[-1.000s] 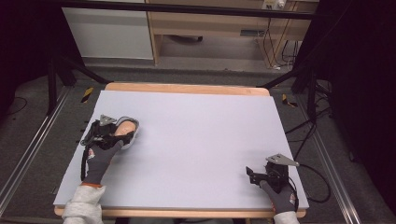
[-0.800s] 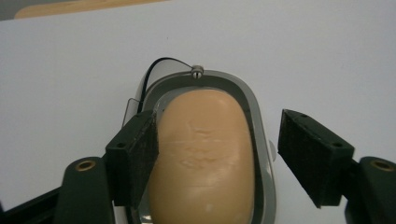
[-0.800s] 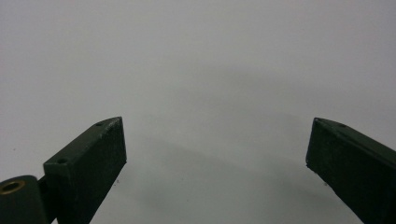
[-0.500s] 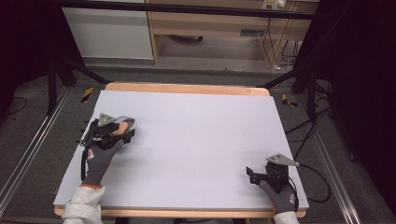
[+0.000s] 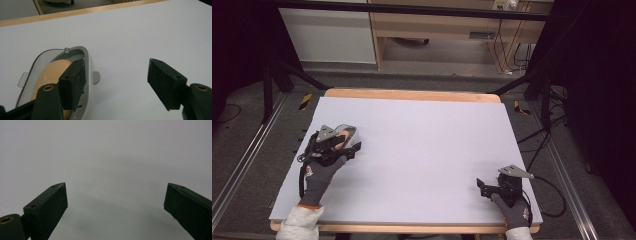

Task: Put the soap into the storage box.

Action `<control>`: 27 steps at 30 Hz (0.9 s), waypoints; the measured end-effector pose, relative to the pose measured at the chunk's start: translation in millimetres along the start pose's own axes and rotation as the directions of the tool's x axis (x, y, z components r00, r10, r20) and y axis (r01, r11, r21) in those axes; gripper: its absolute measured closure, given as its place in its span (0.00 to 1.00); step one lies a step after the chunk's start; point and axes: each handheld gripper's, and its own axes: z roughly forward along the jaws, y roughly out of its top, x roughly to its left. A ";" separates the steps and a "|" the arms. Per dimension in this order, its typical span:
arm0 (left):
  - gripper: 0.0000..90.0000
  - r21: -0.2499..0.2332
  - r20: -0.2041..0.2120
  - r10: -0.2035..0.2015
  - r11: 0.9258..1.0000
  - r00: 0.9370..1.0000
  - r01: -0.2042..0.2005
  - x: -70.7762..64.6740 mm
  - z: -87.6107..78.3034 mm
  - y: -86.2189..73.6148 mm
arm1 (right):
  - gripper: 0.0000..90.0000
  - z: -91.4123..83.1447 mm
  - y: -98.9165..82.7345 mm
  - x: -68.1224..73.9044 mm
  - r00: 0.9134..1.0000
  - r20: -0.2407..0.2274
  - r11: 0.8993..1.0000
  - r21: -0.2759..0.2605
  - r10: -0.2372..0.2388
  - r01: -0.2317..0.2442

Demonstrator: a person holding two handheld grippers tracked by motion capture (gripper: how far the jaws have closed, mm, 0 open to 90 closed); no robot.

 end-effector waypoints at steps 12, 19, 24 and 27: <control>0.33 0.031 0.027 0.041 0.999 0.999 -0.042 -23.1 -8.5 -19.0 | 0.06 -2.1 -2.3 -3.0 1.000 0.014 1.000 0.003 0.020 -0.020; 0.32 0.056 0.042 0.051 0.997 0.998 -0.054 -30.9 -9.9 -33.0 | 0.06 -3.9 -5.0 -6.7 0.999 0.027 0.999 0.007 0.036 -0.036; 0.32 0.088 0.045 0.061 0.994 0.997 -0.064 -32.4 -10.0 -45.5 | 0.06 -3.7 -5.5 -8.2 0.999 0.033 0.999 0.008 0.036 -0.036; 0.31 0.111 0.042 0.068 0.991 0.997 -0.073 -33.0 -10.4 -54.8 | 0.06 -3.7 -5.6 -8.6 0.999 0.032 0.999 0.007 0.037 -0.037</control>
